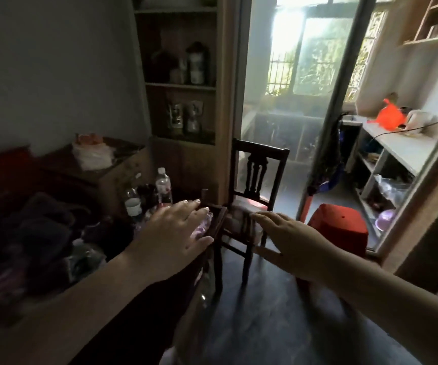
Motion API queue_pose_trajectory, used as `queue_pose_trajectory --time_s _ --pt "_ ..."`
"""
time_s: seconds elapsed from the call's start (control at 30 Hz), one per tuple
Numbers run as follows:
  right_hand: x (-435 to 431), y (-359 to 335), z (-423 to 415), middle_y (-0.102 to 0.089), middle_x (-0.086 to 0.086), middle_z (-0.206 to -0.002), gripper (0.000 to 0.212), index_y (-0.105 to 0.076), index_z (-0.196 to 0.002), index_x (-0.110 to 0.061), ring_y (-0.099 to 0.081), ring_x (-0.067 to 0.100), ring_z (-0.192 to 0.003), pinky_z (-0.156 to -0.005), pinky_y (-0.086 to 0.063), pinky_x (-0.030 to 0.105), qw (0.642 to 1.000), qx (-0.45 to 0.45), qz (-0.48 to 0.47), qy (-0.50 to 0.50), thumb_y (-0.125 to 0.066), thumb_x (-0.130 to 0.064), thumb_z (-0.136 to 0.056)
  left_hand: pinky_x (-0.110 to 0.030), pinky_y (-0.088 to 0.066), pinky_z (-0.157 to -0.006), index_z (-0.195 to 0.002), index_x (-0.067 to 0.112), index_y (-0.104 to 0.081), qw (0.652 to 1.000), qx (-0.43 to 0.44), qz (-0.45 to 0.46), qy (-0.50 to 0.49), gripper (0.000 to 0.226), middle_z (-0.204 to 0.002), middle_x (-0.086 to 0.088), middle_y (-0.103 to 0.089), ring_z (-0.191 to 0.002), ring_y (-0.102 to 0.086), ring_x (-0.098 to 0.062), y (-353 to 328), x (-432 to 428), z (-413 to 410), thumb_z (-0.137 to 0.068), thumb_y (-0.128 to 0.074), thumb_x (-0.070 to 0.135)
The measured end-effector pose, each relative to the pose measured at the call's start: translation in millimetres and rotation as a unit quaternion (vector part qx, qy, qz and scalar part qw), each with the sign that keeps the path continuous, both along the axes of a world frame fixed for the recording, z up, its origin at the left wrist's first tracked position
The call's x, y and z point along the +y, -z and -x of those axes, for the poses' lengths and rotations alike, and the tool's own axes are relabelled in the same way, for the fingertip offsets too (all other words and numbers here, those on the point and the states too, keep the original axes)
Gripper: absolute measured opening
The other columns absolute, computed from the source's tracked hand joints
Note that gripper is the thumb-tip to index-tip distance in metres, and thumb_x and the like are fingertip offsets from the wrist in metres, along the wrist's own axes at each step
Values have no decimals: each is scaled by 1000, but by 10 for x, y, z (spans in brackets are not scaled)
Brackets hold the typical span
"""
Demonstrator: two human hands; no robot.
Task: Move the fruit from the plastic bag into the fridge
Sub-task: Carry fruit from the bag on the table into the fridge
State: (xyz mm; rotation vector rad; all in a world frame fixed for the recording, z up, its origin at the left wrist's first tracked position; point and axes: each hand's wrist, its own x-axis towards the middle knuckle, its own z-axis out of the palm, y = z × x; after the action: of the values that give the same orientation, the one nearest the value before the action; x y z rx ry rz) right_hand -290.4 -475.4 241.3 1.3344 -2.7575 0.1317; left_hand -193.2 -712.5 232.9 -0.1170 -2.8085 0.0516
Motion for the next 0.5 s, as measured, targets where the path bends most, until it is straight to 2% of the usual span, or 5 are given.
queue_pose_trajectory --time_s 0.1,0.27,0.4,0.5 --pt "-402 116 183 -24 -3 -155 68 -17 -150 -21 -27 15 -140 -109 -34 32 999 6 -12 -49 -42 -51 -94 -41 -43 -96 -126 18 -57 999 -10 3 -52 61 -132 -4 -57 -120 -54 -23 176 -336 -67 -88 -33 58" --pt "-873 366 536 -26 -4 -154 69 -18 -149 -21 -27 14 -139 -109 -32 30 993 -4 -22 -118 -42 -52 -93 -40 -44 -95 -130 18 -55 991 -44 -24 -128 70 -132 -4 -57 -121 -54 -22 513 -627 -53 -91 -17 64" --pt "-1080 553 931 -27 -3 -153 69 -19 -149 -19 -27 15 -139 -108 -31 28 985 -18 -32 -167 -43 -51 -93 -38 -37 -102 -138 22 -45 981 -66 -54 -172 79 -142 -1 -47 -130 -44 -20 780 -672 153 -88 -8 70" --pt "-1174 690 1287 -27 -3 -153 68 -21 -149 -20 -28 16 -140 -108 -31 29 981 -28 -29 -189 -45 -49 -93 -36 -28 -108 -144 24 -36 974 -72 -73 -201 80 -149 1 -37 -137 -32 -17 887 -647 398 -84 -10 72"
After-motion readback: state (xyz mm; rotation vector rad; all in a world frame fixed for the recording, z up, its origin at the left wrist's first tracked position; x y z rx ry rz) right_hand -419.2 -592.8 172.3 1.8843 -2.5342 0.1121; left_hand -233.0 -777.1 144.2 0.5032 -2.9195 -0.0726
